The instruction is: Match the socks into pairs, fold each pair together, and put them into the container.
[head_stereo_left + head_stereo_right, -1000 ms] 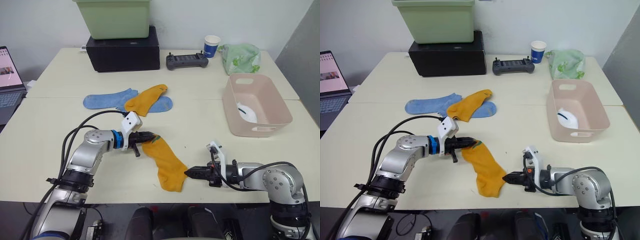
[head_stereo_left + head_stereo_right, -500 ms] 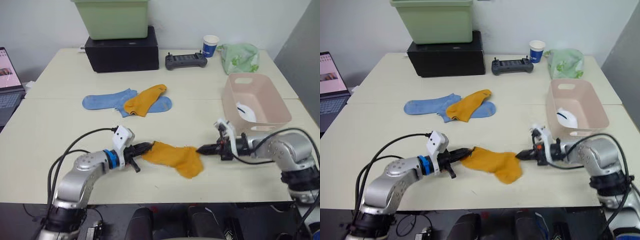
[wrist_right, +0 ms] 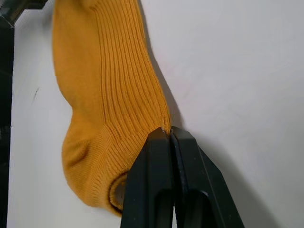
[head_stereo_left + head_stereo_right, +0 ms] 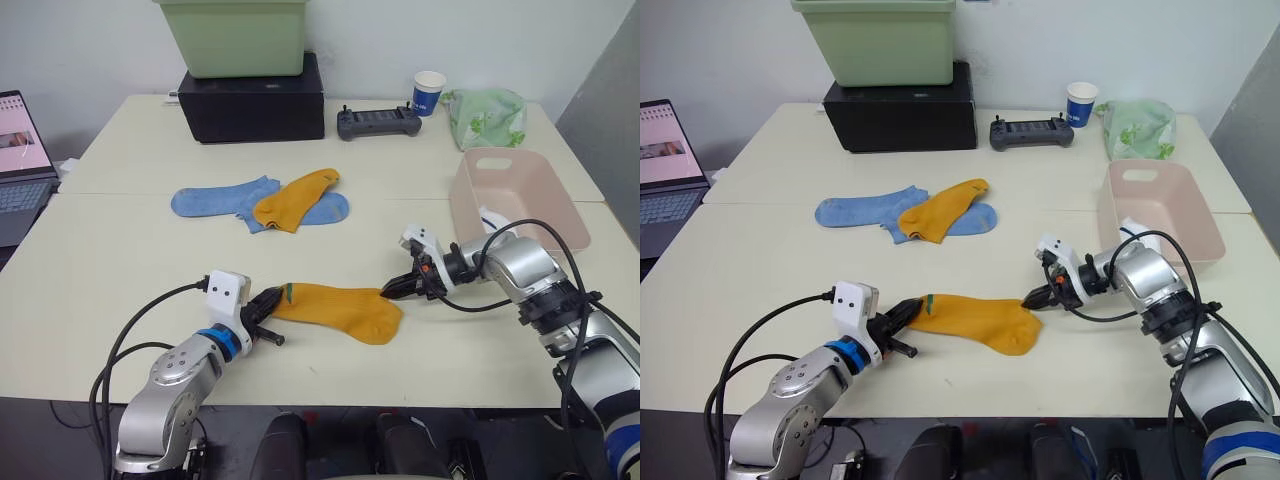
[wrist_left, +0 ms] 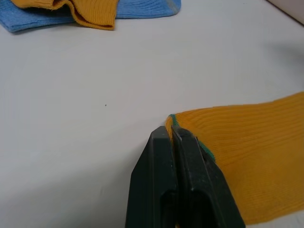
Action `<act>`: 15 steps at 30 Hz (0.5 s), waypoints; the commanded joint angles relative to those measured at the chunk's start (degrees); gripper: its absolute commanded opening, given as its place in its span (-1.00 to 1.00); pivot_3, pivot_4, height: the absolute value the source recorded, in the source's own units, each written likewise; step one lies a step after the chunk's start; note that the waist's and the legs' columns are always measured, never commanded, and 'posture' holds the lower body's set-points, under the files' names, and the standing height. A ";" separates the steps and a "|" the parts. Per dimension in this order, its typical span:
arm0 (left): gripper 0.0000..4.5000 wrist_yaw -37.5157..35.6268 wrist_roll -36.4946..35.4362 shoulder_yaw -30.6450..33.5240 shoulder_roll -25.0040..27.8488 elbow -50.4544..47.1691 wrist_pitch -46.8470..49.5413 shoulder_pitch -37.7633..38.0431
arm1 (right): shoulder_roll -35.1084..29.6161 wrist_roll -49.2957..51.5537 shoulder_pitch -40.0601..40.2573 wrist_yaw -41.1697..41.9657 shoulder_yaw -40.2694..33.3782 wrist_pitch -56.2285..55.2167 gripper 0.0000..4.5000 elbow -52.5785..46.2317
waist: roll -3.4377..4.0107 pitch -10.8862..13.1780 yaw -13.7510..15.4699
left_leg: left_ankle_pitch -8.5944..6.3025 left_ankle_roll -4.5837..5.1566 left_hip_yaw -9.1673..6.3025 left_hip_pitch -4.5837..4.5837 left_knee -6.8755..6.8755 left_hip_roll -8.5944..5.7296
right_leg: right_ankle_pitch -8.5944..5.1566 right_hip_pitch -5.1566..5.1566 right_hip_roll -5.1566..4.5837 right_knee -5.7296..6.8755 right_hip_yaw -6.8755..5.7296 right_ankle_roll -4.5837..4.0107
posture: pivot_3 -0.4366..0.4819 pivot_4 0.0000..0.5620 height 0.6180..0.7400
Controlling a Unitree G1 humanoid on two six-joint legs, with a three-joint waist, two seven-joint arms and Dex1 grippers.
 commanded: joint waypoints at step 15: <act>-1.00 1.19 -3.28 0.54 1.30 -6.26 0.43 3.61 | 3.83 -2.02 -1.82 0.85 -5.06 -2.31 -0.89 -0.21 | 0.00 0.00 -0.12 | 0.00 0.00 -0.01 0.04 -0.01 0.00 | 0.00 0.01 0.00 0.02 -0.01 0.00 | -0.05 -0.47 1.00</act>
